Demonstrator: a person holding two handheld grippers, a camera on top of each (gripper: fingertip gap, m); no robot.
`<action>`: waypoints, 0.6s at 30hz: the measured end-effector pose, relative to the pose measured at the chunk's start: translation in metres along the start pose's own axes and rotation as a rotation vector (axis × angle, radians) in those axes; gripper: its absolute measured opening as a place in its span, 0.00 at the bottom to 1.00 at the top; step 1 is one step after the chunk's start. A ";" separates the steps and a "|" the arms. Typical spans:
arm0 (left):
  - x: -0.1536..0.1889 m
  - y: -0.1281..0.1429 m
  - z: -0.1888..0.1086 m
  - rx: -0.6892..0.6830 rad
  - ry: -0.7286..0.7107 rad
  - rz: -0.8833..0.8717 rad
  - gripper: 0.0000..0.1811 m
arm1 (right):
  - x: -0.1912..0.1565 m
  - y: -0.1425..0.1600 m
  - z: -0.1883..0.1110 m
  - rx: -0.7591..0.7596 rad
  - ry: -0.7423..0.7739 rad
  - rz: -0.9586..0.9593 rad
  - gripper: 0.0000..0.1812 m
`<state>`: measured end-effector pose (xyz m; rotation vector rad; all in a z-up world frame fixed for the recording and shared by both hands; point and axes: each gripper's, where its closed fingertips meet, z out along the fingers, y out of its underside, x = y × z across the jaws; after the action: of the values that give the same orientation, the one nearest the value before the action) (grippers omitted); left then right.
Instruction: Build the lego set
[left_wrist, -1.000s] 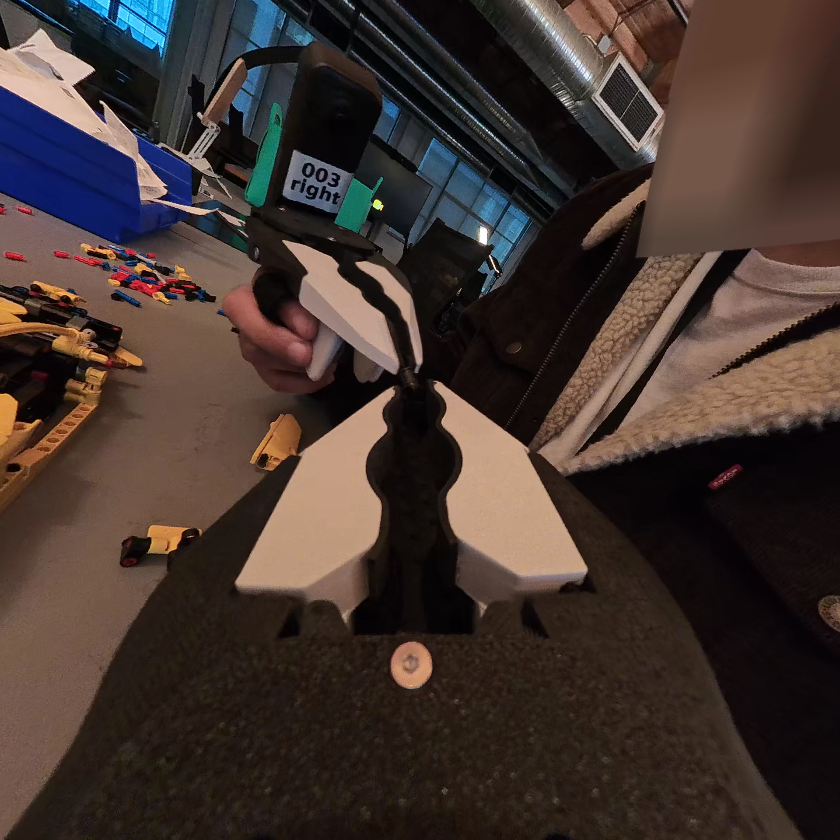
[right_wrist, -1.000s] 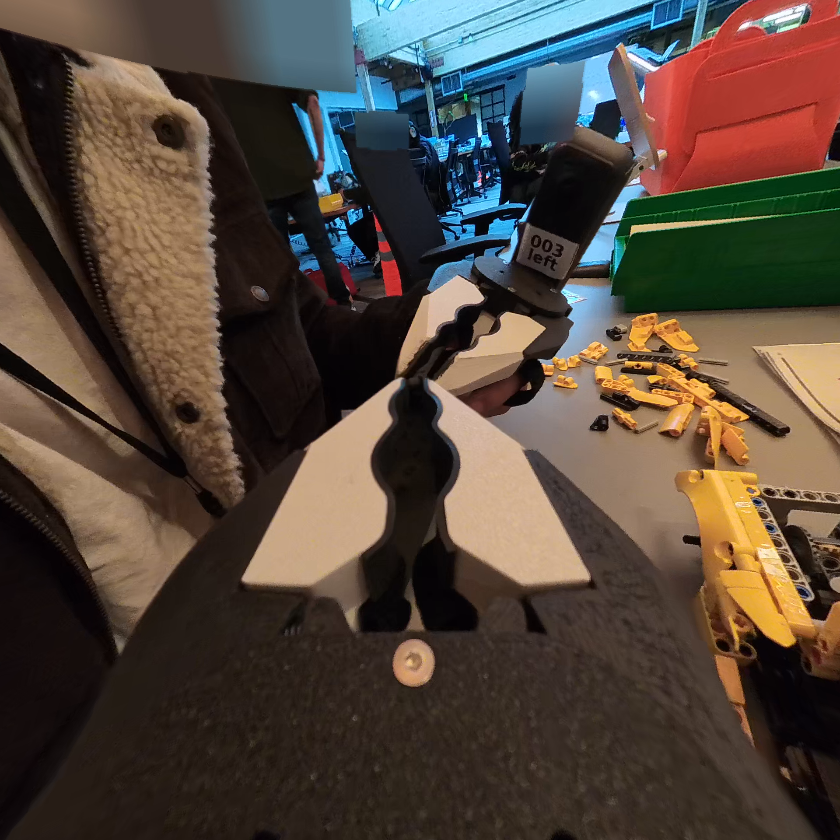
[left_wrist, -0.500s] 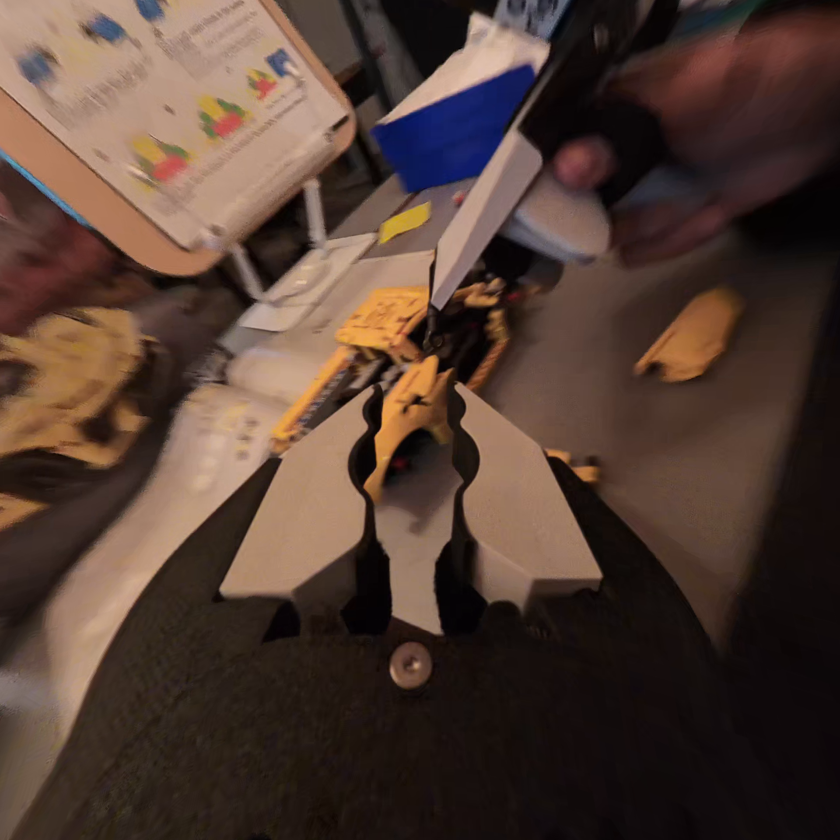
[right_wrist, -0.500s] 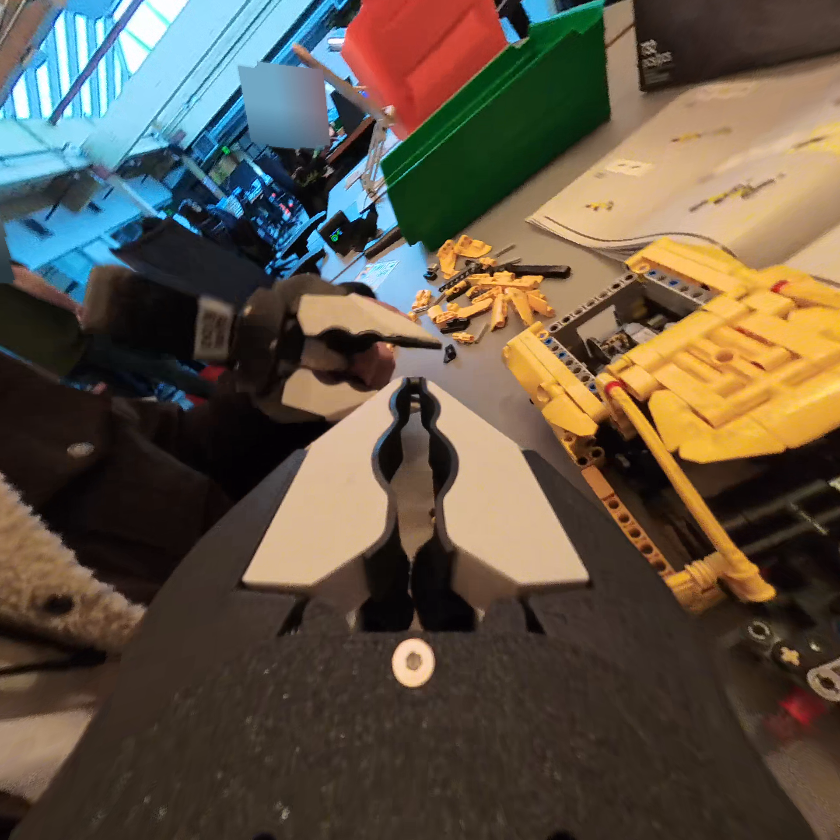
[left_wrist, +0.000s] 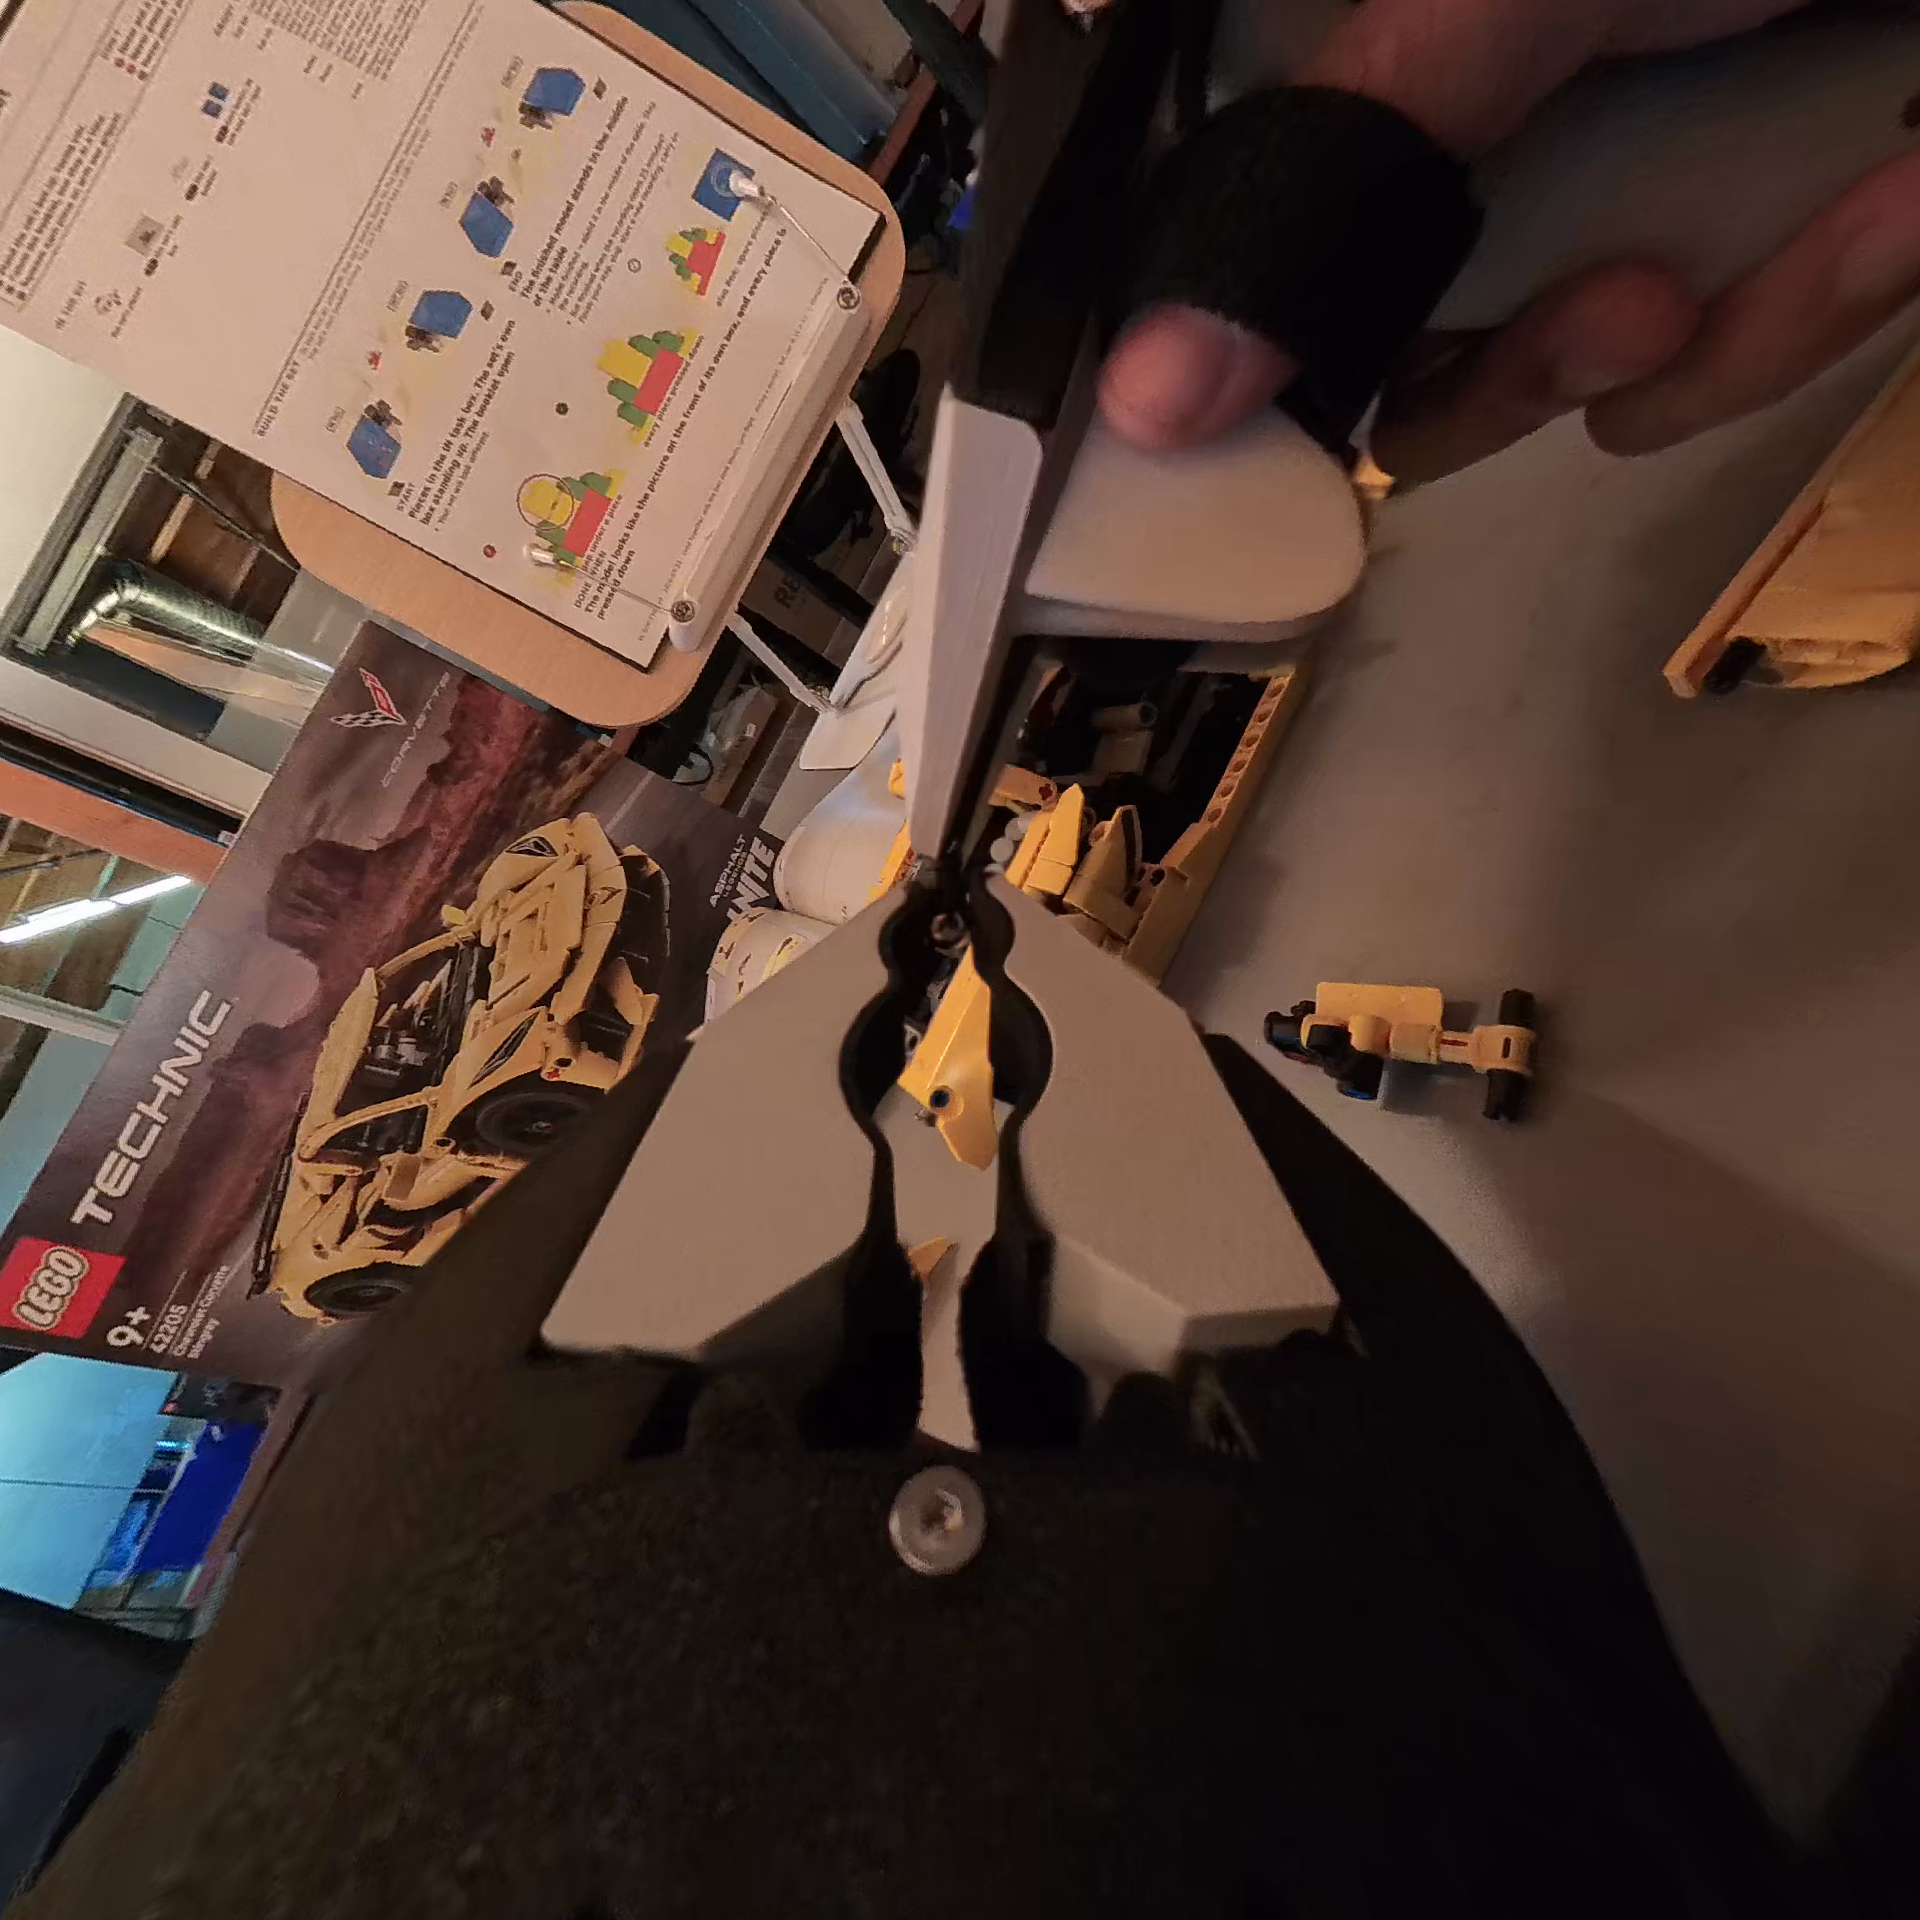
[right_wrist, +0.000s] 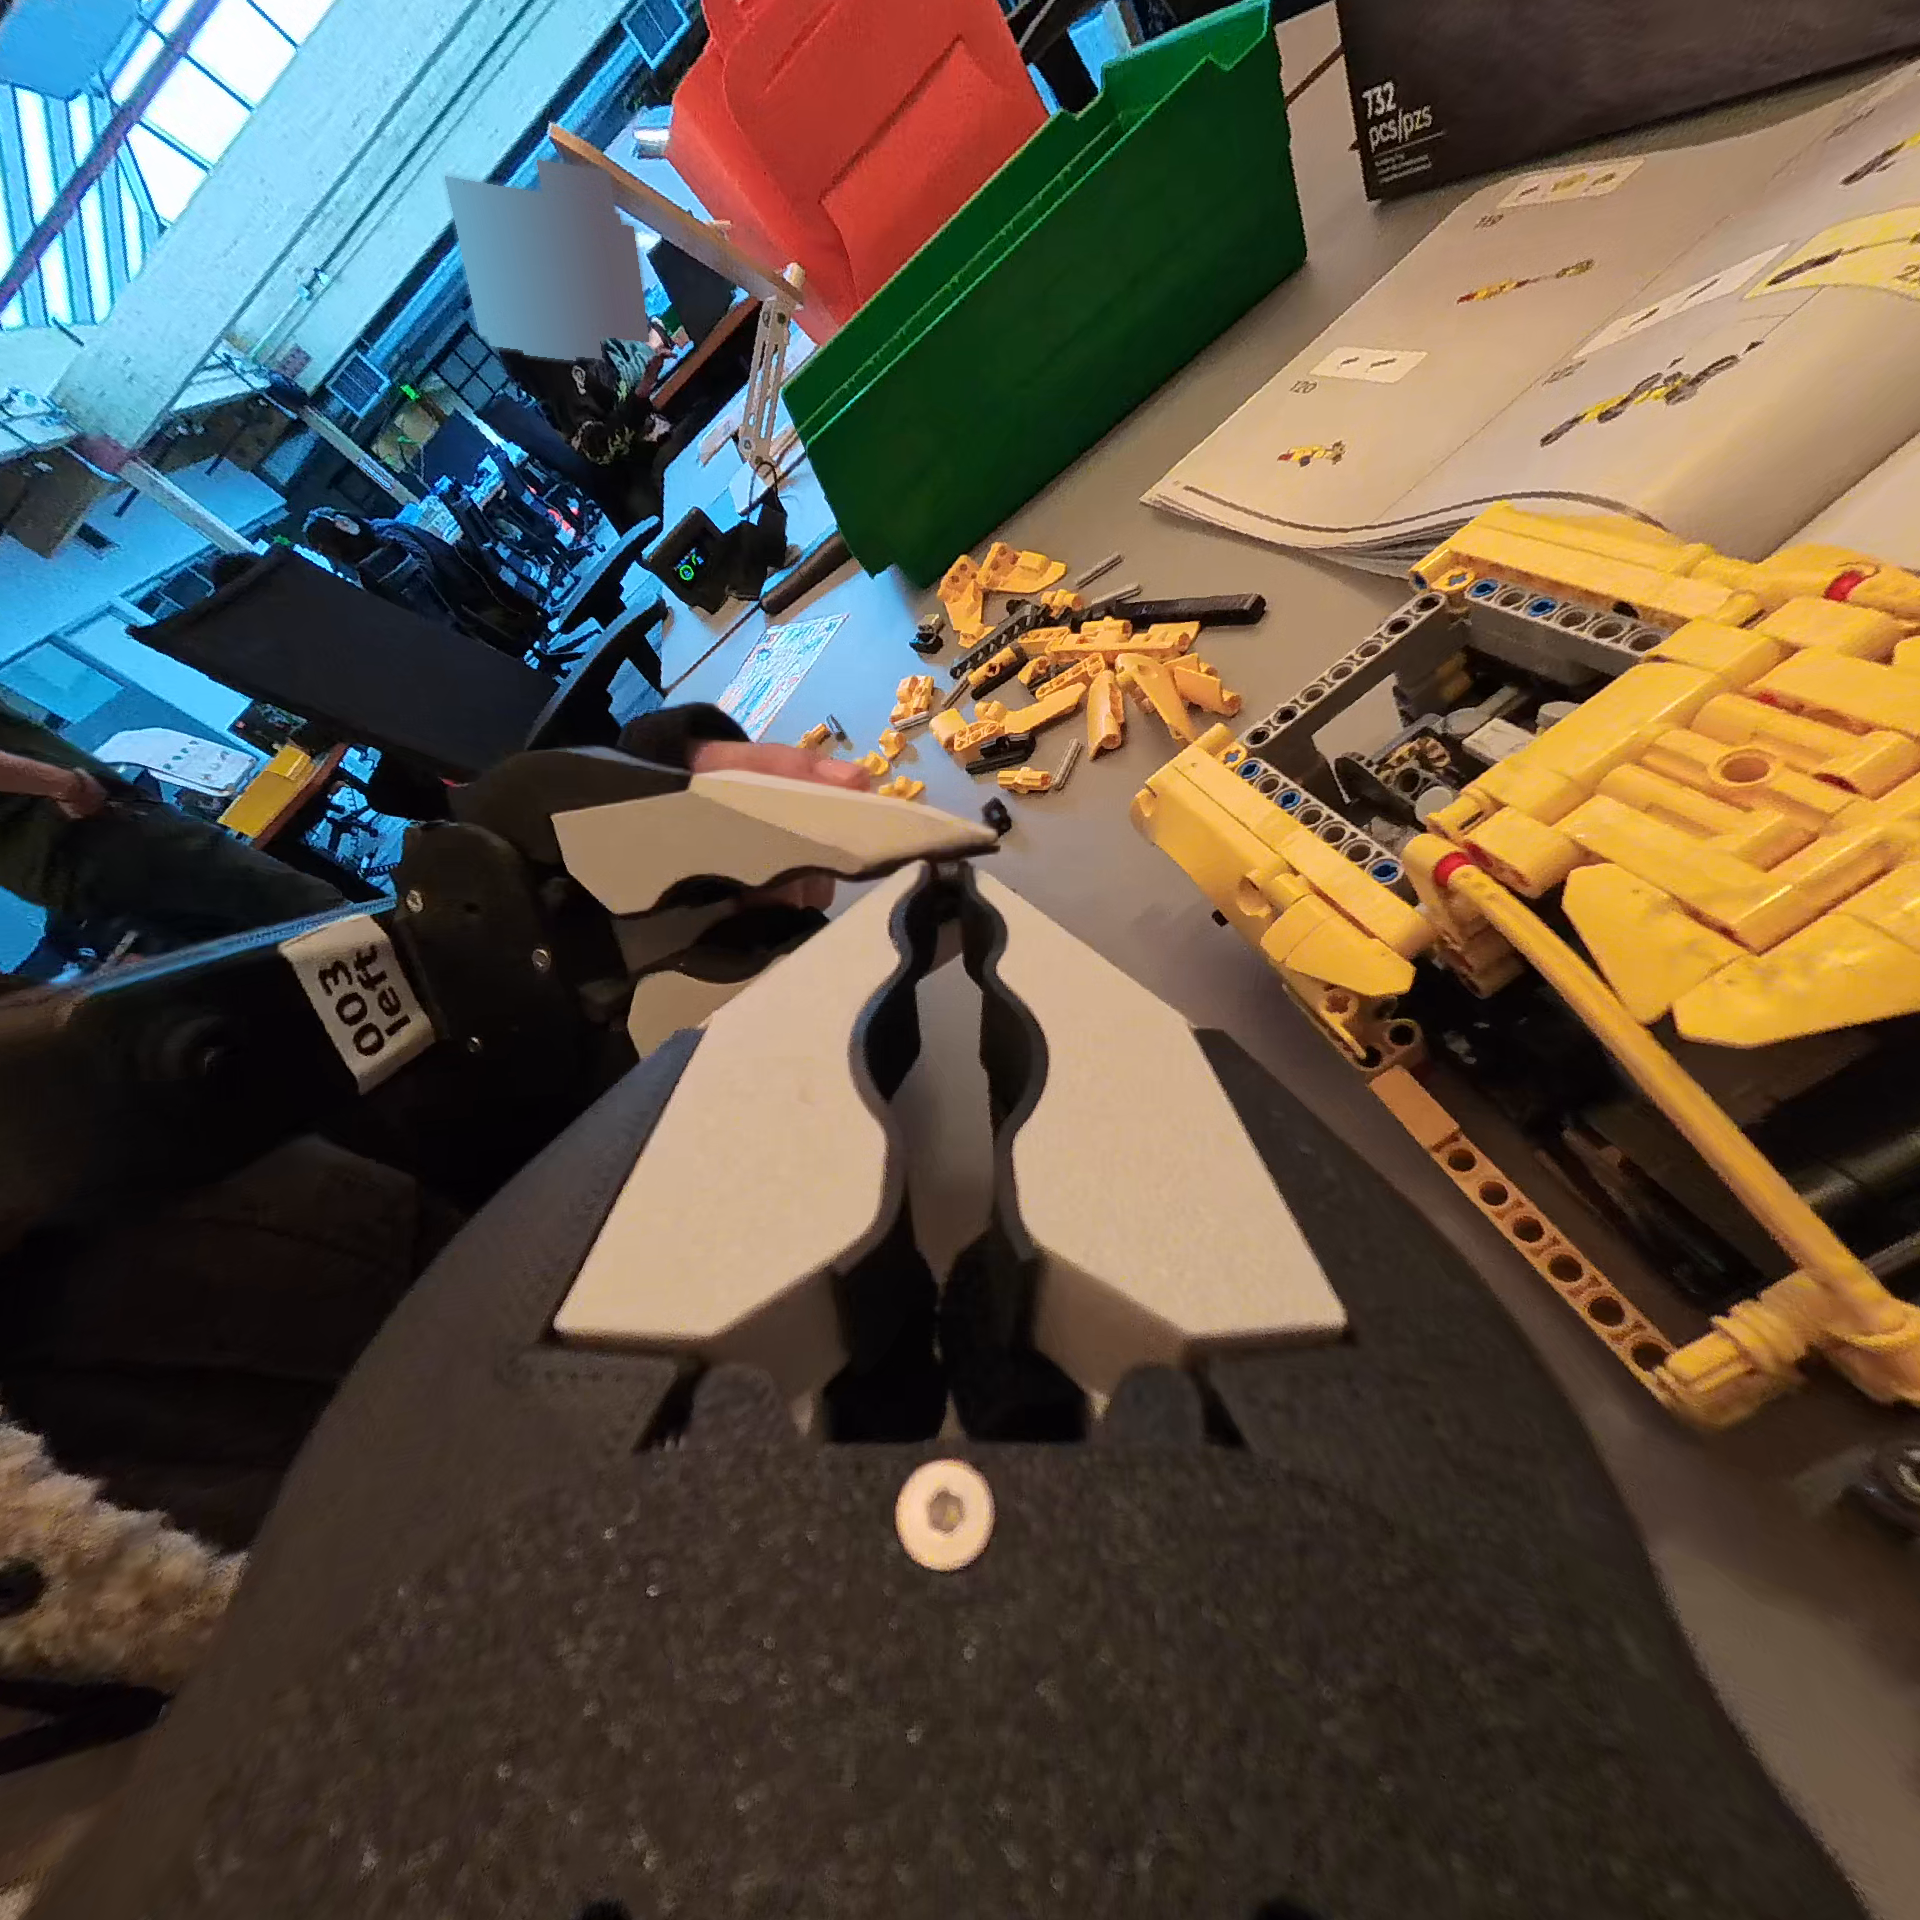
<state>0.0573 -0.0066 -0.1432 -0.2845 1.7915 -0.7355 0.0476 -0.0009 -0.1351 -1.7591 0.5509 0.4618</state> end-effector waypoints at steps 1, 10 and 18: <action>0.000 0.001 0.000 -0.005 -0.007 0.014 0.04 | 0.000 0.000 0.000 0.000 -0.001 0.004 0.01; -0.018 0.006 -0.004 0.027 0.030 -0.241 0.04 | -0.003 -0.027 -0.022 0.153 -0.056 -0.092 0.09; -0.055 0.021 -0.013 0.137 0.135 -0.805 0.04 | 0.012 -0.042 -0.045 0.210 -0.009 -0.099 0.08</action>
<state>0.0678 0.0431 -0.1115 -0.9072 1.7218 -1.4584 0.0831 -0.0369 -0.0985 -1.5746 0.4853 0.3307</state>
